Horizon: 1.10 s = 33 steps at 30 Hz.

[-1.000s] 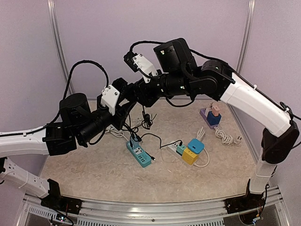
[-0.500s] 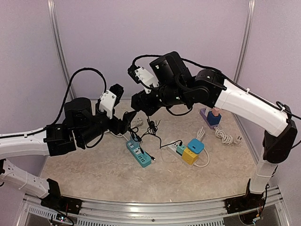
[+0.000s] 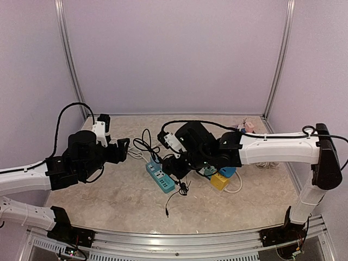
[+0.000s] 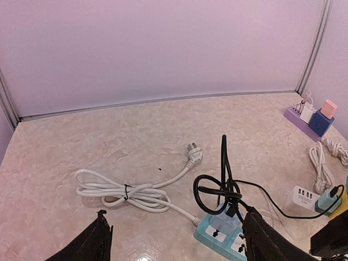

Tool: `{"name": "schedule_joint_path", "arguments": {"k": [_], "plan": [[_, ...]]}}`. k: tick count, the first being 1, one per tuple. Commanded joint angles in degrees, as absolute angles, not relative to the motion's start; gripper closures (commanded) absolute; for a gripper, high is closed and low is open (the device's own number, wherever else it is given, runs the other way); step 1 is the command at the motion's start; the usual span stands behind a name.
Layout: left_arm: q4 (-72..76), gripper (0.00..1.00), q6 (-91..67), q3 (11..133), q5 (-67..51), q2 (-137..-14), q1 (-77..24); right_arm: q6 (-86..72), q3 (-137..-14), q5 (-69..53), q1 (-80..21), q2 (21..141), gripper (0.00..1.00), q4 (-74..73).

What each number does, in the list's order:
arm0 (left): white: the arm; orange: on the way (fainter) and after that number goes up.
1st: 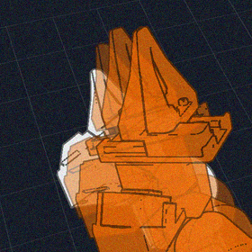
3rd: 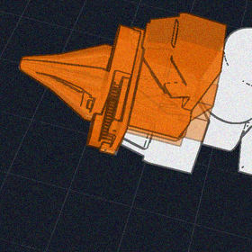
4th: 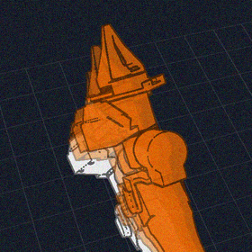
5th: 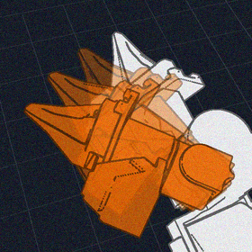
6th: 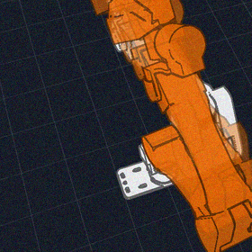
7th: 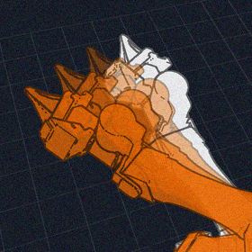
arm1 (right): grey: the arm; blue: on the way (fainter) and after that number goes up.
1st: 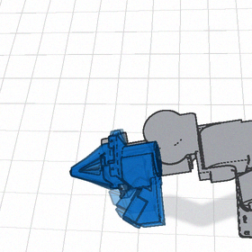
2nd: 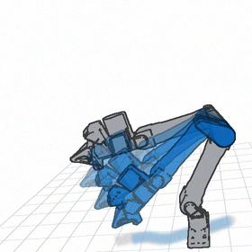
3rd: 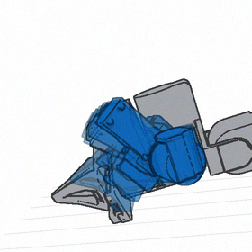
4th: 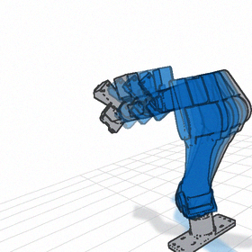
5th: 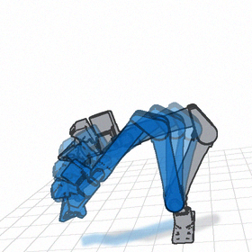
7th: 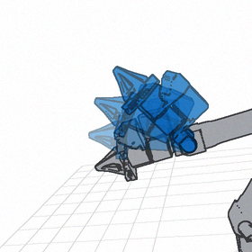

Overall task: Insert the plug
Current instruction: Adjust the plug, then insert the plug into the socket.

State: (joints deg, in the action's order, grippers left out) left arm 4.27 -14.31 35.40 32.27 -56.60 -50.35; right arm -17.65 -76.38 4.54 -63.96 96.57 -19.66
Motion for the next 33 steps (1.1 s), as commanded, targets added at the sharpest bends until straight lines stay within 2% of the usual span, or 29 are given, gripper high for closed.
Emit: {"name": "schedule_joint_path", "arguments": {"k": [1, 6, 11, 15, 33], "plan": [[3.65, 0.20, -18.43, 34.67, 33.28, -58.10, -50.05, -15.34, -75.11, 9.41, -63.33, 101.35, 1.00, -9.10], [4.39, 0.19, -18.26, 34.45, 32.70, -59.29, -49.92, -15.08, -72.66, 8.30, -61.79, 104.85, 1.00, -1.24], [4.36, 0.19, -17.12, 34.29, 32.83, -59.41, -49.12, -19.69, -71.10, 13.54, -62.01, 107.24, 1.00, 0.53], [4.89, 0.19, -16.79, 34.02, 31.99, -59.65, -47.81, -22.10, -68.00, 13.16, -62.22, 108.28, 1.00, 7.17], [5.92, 0.18, -16.69, 33.66, 30.09, -60.68, -46.06, -19.10, -70.91, 13.70, -62.58, 115.34, 1.00, 8.41]]}}
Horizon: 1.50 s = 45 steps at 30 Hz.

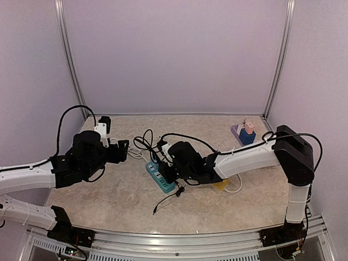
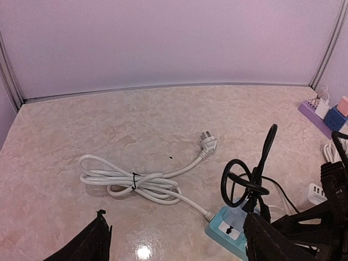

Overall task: Insert the plug
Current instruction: Insert the plug into the socket.

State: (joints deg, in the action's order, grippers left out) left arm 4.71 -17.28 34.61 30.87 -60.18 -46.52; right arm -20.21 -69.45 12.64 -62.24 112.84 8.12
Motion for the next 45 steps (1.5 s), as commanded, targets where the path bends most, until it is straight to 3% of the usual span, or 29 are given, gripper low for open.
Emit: {"name": "schedule_joint_path", "arguments": {"k": [1, 15, 29, 42, 43, 45], "plan": [[5.89, 0.18, -16.71, 33.66, 30.10, -60.72, -46.05, -18.91, -71.60, 13.89, -62.58, 115.74, 1.00, 7.67], [6.66, 0.18, -15.93, 33.22, 30.39, -60.60, -43.29, -17.07, -76.20, 16.64, -62.60, 119.03, 1.00, -4.94], [12.54, 0.17, -20.59, 27.23, 33.19, -60.72, -19.77, -16.94, -76.31, 13.23, -62.44, 128.04, 1.00, -9.58], [14.58, 0.17, -18.82, 25.23, 34.52, -61.76, -18.90, -17.22, -81.34, 14.22, -61.44, 129.76, 1.00, -24.75], [14.55, 0.17, -18.81, 25.23, 34.27, -61.58, -18.93, -17.24, -81.92, 13.97, -61.44, 129.50, 0.98, -25.23], [14.50, 0.17, -18.87, 25.22, 33.90, -61.23, -18.95, -16.98, -83.68, 13.31, -61.48, 128.48, 0.74, -26.14]]}}
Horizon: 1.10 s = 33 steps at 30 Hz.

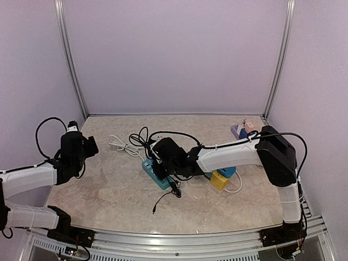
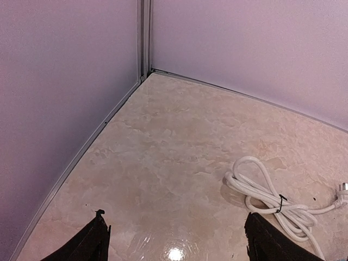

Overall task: Insert the plug
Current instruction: Insert the plug into the socket.

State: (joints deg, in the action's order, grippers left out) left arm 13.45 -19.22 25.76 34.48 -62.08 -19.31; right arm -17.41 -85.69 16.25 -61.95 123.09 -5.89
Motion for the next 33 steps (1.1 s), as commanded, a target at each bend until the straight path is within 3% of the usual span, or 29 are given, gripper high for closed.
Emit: {"name": "schedule_joint_path", "arguments": {"k": [1, 4, 6, 12, 18, 27, 33], "plan": [[14.50, 0.17, -18.84, 25.22, 33.77, -61.14, -18.93, -16.65, -84.73, 13.09, -61.51, 127.74, 0.60, -26.46], [14.44, 0.17, -18.81, 25.44, 33.30, -60.62, -18.95, -15.44, -88.58, 13.34, -61.59, 125.62, 0.16, -27.32], [14.39, 0.17, -18.57, 25.57, 32.90, -60.18, -18.90, -13.96, -90.90, 13.44, -61.92, 123.51, 0.01, -27.29], [14.33, 0.16, -18.82, 27.23, 31.17, -59.58, -18.90, -8.49, -97.95, 13.18, -62.83, 117.78, 0.00, -28.00], [4.61, 0.15, -19.64, 40.80, 20.84, -65.20, -18.76, -5.30, -102.09, 8.57, -59.44, 110.92, 0.00, -30.74], [-2.77, 0.13, -7.64, 59.54, 15.97, -72.55, -13.25, -7.84, -95.93, 0.39, -38.78, 98.66, 0.00, -33.97], [4.14, 0.11, 3.32, 55.77, 11.50, -72.31, -4.08, -7.98, -89.20, -3.61, -25.40, 89.37, 0.00, -33.91]]}}
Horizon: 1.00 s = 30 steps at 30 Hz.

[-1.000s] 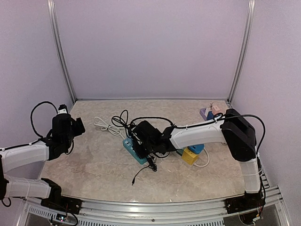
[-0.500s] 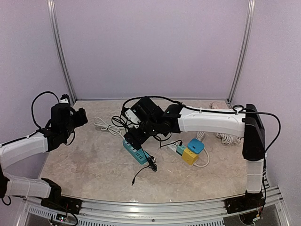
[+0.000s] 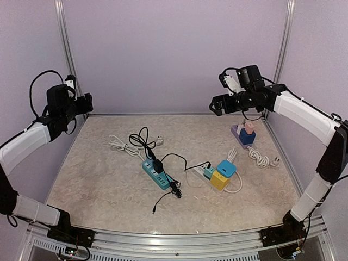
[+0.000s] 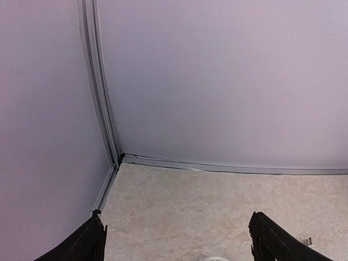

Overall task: Insert the plug
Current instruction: Reset both arms

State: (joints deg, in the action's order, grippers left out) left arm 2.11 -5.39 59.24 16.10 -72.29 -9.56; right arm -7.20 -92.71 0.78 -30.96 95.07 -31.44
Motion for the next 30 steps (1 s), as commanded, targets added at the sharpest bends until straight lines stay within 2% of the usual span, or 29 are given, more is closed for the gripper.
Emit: {"name": "schedule_joint_path", "arguments": {"k": [1, 5, 7, 11, 16, 20, 24, 30], "plan": [[5.59, 0.11, 2.86, 53.95, 10.45, -71.85, -2.11, -8.29, -88.07, -3.77, -23.03, 87.98, 0.00, -33.87], [10.90, 0.11, 0.99, 45.94, 5.92, -68.98, 4.14, -9.23, -83.32, -3.84, -15.68, 83.68, 0.00, -33.49], [12.62, 0.07, 2.71, 43.26, 6.32, -66.90, 4.05, -9.72, -81.07, -2.60, -13.38, 81.80, 0.00, -33.19], [9.49, 0.05, 3.06, 44.71, 4.10, -64.53, 3.94, -11.34, -72.87, 8.38, -11.53, 76.54, 0.00, -28.73], [6.66, 0.05, 0.76, 46.74, 2.38, -68.07, 3.33, -10.70, -63.22, 18.07, -11.51, 70.11, 0.00, -23.28], [0.59, 0.05, 0.32, 48.94, 10.78, -71.43, -3.33, -8.76, -49.25, 25.03, -11.55, 62.49, 0.00, -12.40], [4.82, 0.04, 0.92, 43.85, 16.87, -69.23, -9.88, -8.27, -34.69, 25.07, -11.54, 54.04, 0.00, 1.57], [13.96, 0.01, -5.06, 32.31, 18.56, -57.78, -7.77, -10.27, -27.02, 22.63, -11.53, 49.43, 0.00, 8.20]]}}
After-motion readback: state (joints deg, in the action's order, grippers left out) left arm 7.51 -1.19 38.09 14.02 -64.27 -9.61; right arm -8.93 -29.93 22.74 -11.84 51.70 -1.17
